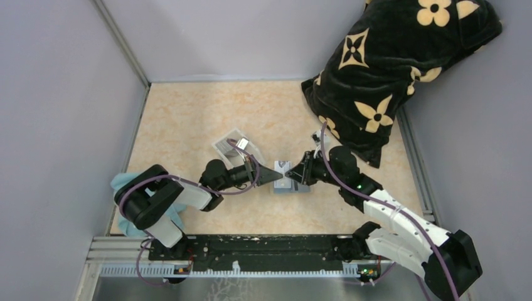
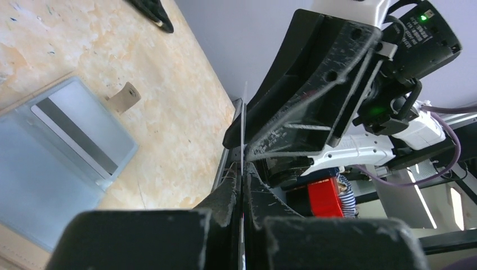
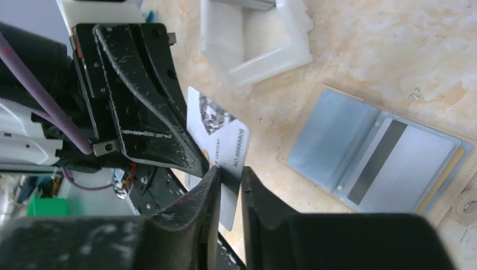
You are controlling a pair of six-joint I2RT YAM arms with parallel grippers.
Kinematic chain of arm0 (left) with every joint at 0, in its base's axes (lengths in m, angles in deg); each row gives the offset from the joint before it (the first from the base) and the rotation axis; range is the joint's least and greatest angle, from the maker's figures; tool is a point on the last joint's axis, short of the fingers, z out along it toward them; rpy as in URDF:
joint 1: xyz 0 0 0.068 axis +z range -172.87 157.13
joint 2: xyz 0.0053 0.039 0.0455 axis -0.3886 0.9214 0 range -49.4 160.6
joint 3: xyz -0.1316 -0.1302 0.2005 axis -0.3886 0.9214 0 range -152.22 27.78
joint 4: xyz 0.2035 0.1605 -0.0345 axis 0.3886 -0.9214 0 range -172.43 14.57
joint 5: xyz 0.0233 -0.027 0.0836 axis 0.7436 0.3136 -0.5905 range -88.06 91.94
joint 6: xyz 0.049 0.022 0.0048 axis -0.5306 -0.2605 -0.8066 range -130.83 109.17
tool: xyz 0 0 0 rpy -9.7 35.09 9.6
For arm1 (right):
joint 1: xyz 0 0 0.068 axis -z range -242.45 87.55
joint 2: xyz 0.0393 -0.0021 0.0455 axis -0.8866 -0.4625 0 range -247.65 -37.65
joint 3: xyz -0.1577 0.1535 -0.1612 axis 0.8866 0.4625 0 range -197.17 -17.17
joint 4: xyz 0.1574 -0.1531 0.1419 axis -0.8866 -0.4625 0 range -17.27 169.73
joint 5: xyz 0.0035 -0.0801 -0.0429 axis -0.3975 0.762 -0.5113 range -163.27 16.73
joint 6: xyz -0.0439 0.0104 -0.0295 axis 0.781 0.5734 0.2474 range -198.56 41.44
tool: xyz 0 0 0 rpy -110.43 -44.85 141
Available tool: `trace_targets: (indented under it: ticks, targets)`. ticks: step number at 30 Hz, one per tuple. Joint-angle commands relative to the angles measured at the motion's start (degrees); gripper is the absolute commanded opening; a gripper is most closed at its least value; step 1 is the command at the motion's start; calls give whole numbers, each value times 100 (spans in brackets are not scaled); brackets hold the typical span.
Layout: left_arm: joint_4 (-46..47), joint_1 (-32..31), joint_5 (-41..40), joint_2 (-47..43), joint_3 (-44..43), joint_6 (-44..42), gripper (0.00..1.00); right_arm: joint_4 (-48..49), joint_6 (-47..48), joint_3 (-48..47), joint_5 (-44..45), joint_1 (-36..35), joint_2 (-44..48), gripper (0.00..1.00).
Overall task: Put the credit cards into the card holder
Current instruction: Pick up the credit card from the storage box.
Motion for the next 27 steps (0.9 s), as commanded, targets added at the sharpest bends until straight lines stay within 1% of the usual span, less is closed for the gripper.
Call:
trace_targets:
  ticks: [1,2,5,7,8,9,10,11,14,16,20,22,24,27]
  targets:
    - [757,-31,-71,209,-30,262,0,908,-318,190,-468,160,-7,11]
    - [840,-31,-81,253,-25,298,0,1018,-381,244,-553,194,-8,7]
    - [1052,-31,-70,414,-62,423,0,1330,-576,407,-794,292,-41,0]
    - [1156,-31,-21,577,-103,539,0,1385,-601,438,-854,309,-32,0]
    - [1159,-24,-6,639,-112,566,9,1376,-602,420,-867,316,-8,0]
    - [1141,-16,-38,681,-91,591,23,1343,-591,399,-862,325,18,0]
    - [1129,-1,-100,704,-40,609,32,1298,-574,375,-862,339,46,0]
    - [1095,10,-174,715,32,592,39,1231,-541,344,-860,363,74,0]
    - [907,68,-377,702,211,543,47,1009,-446,272,-834,451,88,0]
    - [769,128,-522,671,360,504,51,854,-368,252,-741,488,80,0]
    - [372,217,-760,545,537,367,52,618,-234,235,-547,561,50,0]
    - [21,241,-918,416,587,240,53,432,-135,193,-356,581,-8,0]
    - [-592,242,-1111,211,556,29,53,235,-10,130,-176,595,-158,0]
    - [-1752,225,-1430,-200,390,-399,51,79,128,63,35,643,-449,0]
